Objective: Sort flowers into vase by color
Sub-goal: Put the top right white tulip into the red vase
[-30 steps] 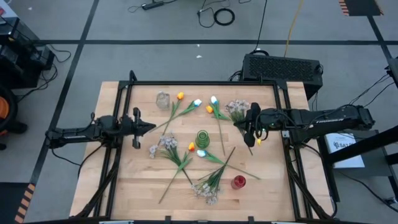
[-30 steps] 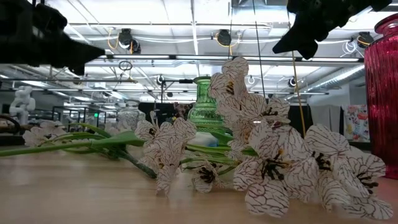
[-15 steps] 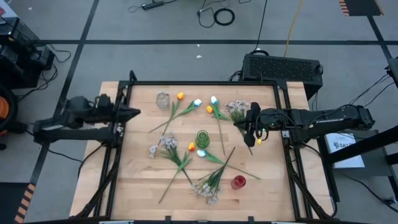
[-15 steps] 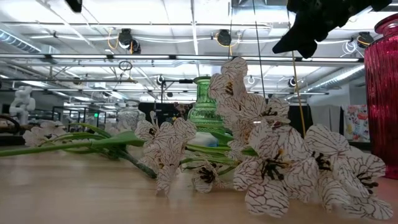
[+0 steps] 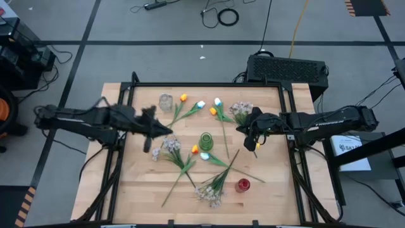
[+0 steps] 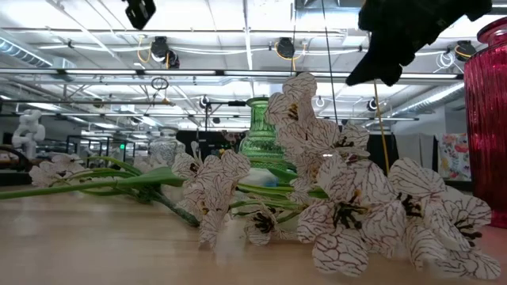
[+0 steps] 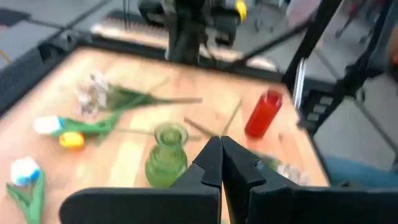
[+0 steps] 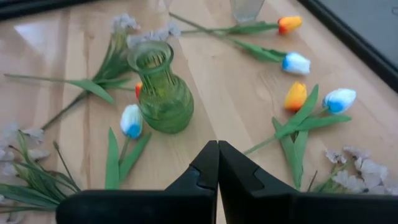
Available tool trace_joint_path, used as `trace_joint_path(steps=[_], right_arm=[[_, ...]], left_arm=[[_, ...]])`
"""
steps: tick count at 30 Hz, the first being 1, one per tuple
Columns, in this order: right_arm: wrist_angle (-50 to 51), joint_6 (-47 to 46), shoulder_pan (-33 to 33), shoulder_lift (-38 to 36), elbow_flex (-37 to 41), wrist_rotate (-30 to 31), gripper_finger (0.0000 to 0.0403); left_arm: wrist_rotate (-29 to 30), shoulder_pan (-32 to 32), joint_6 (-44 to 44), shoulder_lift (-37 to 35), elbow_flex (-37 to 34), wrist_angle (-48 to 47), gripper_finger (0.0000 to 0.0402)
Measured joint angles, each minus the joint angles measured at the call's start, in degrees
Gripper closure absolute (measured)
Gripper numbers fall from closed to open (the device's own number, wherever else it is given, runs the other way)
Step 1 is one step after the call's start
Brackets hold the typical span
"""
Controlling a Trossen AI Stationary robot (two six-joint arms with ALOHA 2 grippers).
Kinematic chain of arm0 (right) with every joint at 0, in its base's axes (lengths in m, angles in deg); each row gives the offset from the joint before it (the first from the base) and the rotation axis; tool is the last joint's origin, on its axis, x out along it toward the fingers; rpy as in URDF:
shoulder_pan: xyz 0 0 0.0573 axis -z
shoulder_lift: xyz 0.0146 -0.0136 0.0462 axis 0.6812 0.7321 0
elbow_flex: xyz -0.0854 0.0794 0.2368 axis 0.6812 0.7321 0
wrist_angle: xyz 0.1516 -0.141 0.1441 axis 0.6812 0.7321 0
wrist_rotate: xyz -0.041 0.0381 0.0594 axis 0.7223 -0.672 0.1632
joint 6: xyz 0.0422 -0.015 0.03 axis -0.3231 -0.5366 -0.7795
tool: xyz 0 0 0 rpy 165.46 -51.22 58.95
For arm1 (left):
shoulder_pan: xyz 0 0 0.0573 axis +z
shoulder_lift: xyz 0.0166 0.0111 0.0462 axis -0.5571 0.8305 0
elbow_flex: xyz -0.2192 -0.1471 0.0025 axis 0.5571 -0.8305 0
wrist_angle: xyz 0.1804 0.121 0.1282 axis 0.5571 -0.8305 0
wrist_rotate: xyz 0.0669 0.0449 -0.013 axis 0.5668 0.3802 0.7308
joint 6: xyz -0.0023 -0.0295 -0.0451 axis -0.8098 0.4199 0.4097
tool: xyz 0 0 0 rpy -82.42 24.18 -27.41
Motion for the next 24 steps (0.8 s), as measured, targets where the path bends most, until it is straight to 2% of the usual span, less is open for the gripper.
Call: trace_joint_path(steps=[3, 10, 13, 17, 24], right_arm=[[0.2, -1.4, 0.0, 1.6, 0.0, 0.0, 0.0403], [0.1, -1.9, 0.0, 5.7, 0.0, -0.2, 0.0403], [-0.6, -1.9, 0.3, 7.3, 0.0, -0.1, 0.0403], [-1.9, -0.6, 0.4, 9.5, 0.0, -0.3, 0.0403], [-6.1, 2.9, 0.9, 12.8, 0.0, -0.1, 0.0403]], left_arm=[[2.1, -1.9, -1.5, 3.6, 0.0, 0.1, 0.0399], [1.5, -2.6, -1.8, 9.1, 0.0, -2.0, 0.0398], [1.4, -2.6, -1.4, 10.4, 0.0, -3.9, 0.0391], [0.1, -2.6, -1.5, 10.8, 0.0, -0.6, 0.0386], [0.5, -2.6, -8.4, 11.6, 0.0, -0.2, 0.0384]])
